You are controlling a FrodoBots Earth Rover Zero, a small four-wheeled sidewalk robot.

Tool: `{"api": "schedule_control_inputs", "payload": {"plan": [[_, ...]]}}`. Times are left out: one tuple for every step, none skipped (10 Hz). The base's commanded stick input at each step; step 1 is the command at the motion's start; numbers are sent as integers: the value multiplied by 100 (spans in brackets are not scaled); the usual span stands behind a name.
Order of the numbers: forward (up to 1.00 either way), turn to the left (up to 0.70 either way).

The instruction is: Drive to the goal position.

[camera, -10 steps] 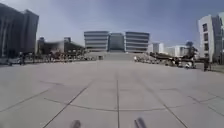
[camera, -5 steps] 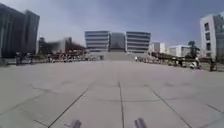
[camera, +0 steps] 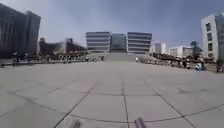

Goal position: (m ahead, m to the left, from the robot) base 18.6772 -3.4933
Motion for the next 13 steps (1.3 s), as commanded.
{"api": "schedule_control_inputs", "payload": {"plan": [[100,0],[100,0],[100,0],[100,0],[100,0],[100,0],[100,0],[100,0],[100,0],[100,0],[100,0],[100,0],[100,0]]}}
